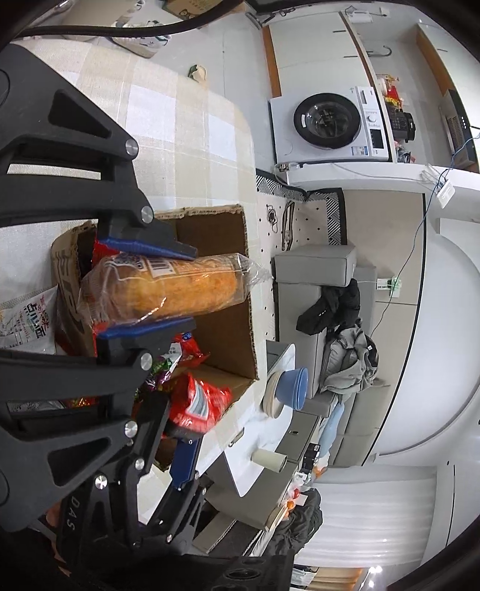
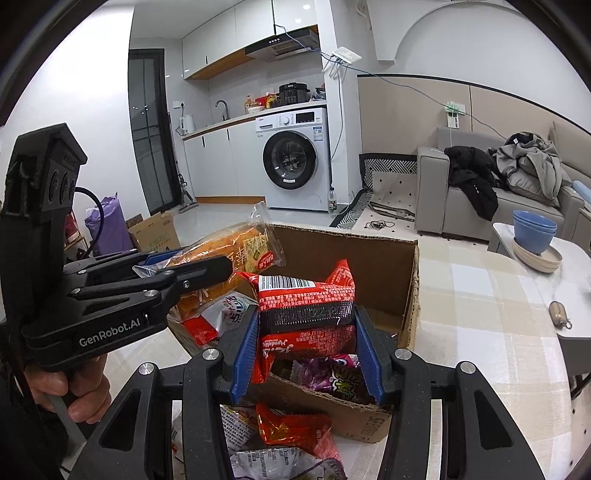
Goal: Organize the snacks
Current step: 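Release the bread pack into the box with the left tool while the right tool releases the red bag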
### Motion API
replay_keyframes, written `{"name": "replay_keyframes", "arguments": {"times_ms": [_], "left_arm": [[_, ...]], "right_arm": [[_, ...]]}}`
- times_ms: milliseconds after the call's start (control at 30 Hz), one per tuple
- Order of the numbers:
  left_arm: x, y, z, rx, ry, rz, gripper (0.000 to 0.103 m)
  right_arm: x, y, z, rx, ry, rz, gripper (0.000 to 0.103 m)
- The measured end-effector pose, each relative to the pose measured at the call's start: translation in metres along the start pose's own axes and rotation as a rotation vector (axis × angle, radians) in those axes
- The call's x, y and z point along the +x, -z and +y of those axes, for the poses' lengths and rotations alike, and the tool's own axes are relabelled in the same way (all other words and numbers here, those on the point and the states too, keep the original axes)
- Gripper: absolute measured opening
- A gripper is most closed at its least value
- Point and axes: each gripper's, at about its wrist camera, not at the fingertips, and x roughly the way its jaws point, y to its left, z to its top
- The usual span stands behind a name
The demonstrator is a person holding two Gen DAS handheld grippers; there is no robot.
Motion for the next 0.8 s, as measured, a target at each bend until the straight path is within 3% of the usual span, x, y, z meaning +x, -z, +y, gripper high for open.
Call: {"name": "replay_keyframes", "arguments": {"times_ms": [167, 233, 300, 400, 467, 533, 800], "left_arm": [[0.01, 0.004, -0.008, 0.018, -0.013, 0.011, 0.035], [0.013, 0.005, -0.009, 0.008, -0.01, 0.029, 0.048], [0.013, 0.006, -0.01, 0.013, -0.023, 0.04, 0.061], [0.007, 0.01, -0.012, 0.021, -0.028, 0.045, 0.087], [0.001, 0.013, -0.012, 0.025, -0.028, 0.048, 0.09], [-0.009, 0.018, -0.008, 0.021, -0.038, 0.052, 0.102], [-0.039, 0.038, -0.01, 0.003, -0.041, 0.048, 0.102]], "right_arm": [[0.007, -0.001, 0.0, -0.023, 0.005, 0.018, 0.055], [0.003, -0.003, 0.001, -0.04, 0.014, 0.008, 0.064], [-0.007, -0.002, 0.001, -0.053, 0.014, -0.02, 0.081], [-0.022, -0.001, 0.001, -0.075, 0.022, -0.042, 0.092], [-0.032, 0.002, 0.0, -0.082, 0.033, -0.044, 0.101], [-0.038, 0.005, -0.003, -0.077, 0.037, -0.038, 0.102], [-0.052, 0.019, -0.024, 0.044, 0.052, -0.002, 0.102]]}}
